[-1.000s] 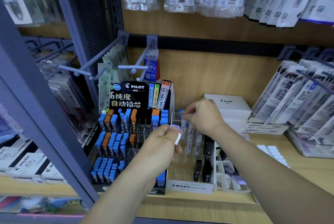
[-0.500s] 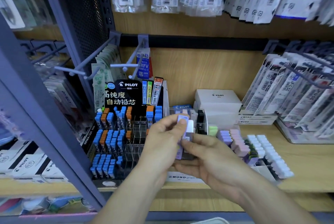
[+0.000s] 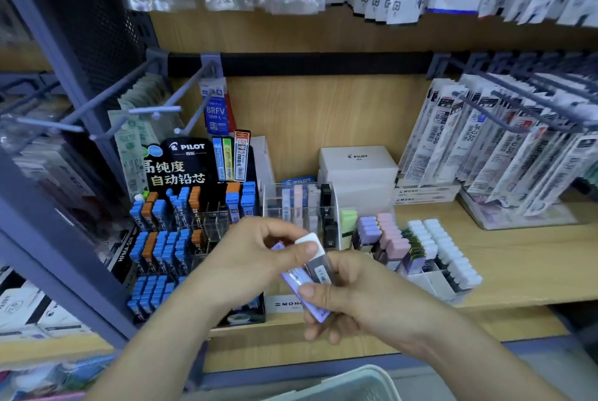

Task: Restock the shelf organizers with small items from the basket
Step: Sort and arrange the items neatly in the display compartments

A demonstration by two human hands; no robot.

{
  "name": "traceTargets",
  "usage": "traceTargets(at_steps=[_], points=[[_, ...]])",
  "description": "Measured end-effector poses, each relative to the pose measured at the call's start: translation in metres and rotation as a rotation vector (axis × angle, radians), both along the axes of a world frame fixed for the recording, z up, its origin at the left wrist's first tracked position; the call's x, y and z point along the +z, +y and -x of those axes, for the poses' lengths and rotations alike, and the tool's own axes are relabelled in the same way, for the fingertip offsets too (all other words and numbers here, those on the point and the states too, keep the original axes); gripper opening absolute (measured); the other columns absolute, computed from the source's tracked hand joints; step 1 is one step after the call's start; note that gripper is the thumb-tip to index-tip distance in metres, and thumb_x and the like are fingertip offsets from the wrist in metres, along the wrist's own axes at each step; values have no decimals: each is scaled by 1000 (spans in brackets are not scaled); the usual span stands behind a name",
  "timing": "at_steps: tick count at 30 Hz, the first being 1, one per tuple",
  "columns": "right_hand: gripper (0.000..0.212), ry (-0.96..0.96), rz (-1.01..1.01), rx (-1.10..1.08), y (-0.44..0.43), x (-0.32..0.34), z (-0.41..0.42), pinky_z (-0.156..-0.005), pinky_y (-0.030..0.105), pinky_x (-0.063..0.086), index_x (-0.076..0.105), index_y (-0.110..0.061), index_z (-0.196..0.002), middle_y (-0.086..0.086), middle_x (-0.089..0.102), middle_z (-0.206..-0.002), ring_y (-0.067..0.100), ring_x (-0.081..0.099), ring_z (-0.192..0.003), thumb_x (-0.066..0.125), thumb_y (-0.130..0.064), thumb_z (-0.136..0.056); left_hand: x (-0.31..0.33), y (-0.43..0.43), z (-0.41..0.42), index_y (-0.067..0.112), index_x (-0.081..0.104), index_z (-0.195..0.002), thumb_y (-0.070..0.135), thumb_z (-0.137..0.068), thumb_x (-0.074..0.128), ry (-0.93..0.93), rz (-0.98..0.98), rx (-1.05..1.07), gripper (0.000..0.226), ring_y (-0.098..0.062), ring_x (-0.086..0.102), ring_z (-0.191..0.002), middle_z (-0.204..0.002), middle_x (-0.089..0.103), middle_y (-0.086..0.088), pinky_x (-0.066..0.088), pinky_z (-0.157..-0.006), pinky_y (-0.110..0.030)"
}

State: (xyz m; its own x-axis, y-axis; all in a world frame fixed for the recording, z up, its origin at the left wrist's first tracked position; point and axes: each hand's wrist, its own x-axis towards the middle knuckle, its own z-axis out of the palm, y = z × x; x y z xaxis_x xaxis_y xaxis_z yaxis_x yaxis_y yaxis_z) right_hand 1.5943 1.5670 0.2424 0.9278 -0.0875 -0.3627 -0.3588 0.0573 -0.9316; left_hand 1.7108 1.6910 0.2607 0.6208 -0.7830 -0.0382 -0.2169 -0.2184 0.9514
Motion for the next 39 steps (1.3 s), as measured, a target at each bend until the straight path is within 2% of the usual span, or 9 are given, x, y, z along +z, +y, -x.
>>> traceTargets(at_steps=[4, 8, 10, 14, 19, 22, 28, 34, 39], points=[[6, 81, 225, 10, -36, 1, 22, -49, 20, 45, 54, -10, -92, 5, 68, -80, 20, 67, -65, 57, -11, -97, -5, -13, -1, 21, 74, -86, 25, -87, 64, 53, 149, 279, 10, -6, 46, -48, -54, 56, 1, 41, -49, -21], [3, 73, 309, -282, -89, 13, 58, -51, 23, 44, 55, -9, -98, 7, 64, -72, 18, 59, -61, 51, -9, -99, -1, -34, 14, 8, 70, -89, 28, -75, 67, 365, 245, 205, 24, -18, 62, -52, -67, 69, -14, 52, -47, -22], [8, 69, 245, -503, -115, 15, 75, -48, 25, 40, 57, -11, -94, 7, 53, -69, 18, 47, -56, 51, -6, -96, -5, -49, 28, 8, 71, -84, 34, -66, 69, 368, 204, 134, 32, -23, 68, -59, -74, 71, -18, 57, -54, -23], [4, 78, 101, -779, -149, 7, 98, -42, 23, 34, 60, -14, -94, 6, 47, -67, 15, 40, -51, 57, -12, -94, -22, -85, 51, 16, 65, -88, 17, -88, 65, 93, 3, 52, 1, -29, 69, -68, -74, 68, -8, 58, -62, -28], [18, 70, 18, -849, -162, -8, 111, -47, 24, 35, 65, -5, -100, 6, 50, -66, 16, 44, -53, 48, -8, -99, -35, -143, 63, 27, 60, -83, 25, -81, 74, -435, -169, -85, 14, -20, 59, -59, -71, 64, -3, 50, -59, -29], [20, 48, -20, -858, -166, -9, 114, -48, 24, 41, 65, 2, -104, 9, 49, -75, 18, 48, -56, 46, -3, -99, -40, -172, 67, 27, 69, -100, 27, -84, 70, -654, -231, -134, 16, -14, 60, -79, -85, 65, 5, 46, -71, -22], [20, -5, -72, -861, -172, -9, 116, -47, 22, 50, 61, 8, -109, 12, 47, -82, 21, 51, -60, 46, 1, -98, -61, -206, 65, 28, 61, -118, 25, -91, 58, -866, -295, -163, 27, -26, 61, -97, -102, 69, -4, 50, -81, -32], [7, -40, -51, -833, -172, -10, 116, -51, 20, 50, 61, -5, -89, 12, 61, -77, 16, 63, -60, 58, -1, -94, -61, -216, 63, 25, 65, -113, 24, -89, 57, -998, -370, -204, 25, -26, 60, -98, -100, 69, -4, 46, -76, -29], [4, -67, -78, -856, -173, -12, 116, -50, 18, 49, 65, -4, -90, 10, 65, -75, 14, 63, -57, 65, -1, -89, -61, -214, 63, 27, 69, -109, 24, -86, 60, -1024, -389, -254, 24, -25, 59, -97, -97, 68, -2, 45, -75, -28]])
